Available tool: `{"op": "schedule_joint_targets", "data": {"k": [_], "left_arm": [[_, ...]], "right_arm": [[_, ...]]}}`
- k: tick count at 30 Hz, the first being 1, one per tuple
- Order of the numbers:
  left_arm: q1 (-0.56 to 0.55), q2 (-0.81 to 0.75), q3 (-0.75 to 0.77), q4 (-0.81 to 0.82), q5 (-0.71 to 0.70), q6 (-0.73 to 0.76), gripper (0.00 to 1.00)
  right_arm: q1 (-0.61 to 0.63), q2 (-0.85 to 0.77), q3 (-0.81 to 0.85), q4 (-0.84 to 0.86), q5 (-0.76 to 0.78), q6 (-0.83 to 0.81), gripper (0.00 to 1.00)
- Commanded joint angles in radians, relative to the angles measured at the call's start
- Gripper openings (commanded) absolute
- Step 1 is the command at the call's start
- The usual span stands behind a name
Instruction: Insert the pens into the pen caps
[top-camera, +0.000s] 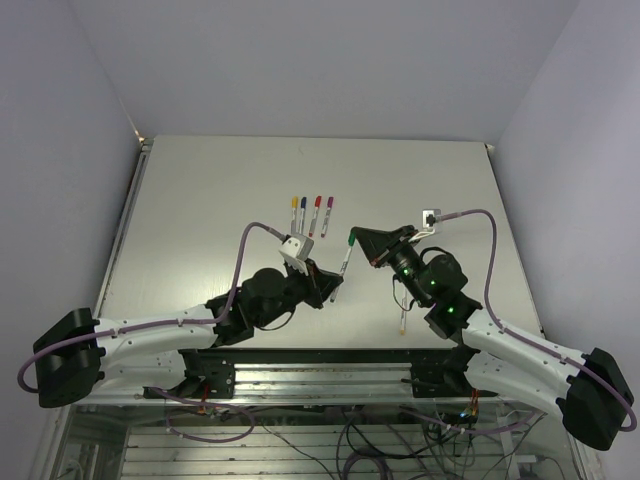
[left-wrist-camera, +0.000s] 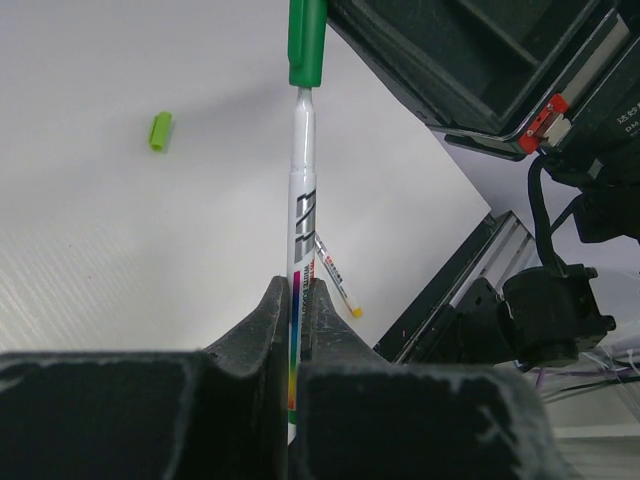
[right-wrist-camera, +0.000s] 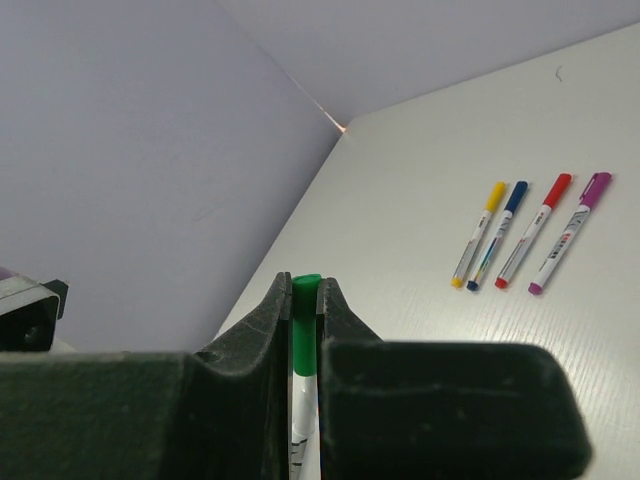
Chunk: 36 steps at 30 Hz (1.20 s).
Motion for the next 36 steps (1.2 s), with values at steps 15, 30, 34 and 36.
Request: {"op": "schedule_joint_targets", "data": {"k": [15,30,34,36], "left_arm": [[0.004,-0.028,-0.018,0.072,-0.049,-0.025,0.07],[0.004,-0.013,-0.007,0.173,-0.116,-0.007,0.07],[0.004,0.0,0.038,0.181,-0.149,0.03,0.07],[0.004,0.013,0.07,0.174,-0.155,0.055,0.07]], "right_arm": [[0.014,-0.037,0.052,-0.059,0.016,-0.057,0.0],[0.014,0.008,0.041,-0.043,-0.077,0.021,0.0],[0.014,0.021,0.044,-0.101,-0.113,0.033,0.0],[0.015,0.023,0.035,-0.118,-0.129,0.037,0.0]]}}
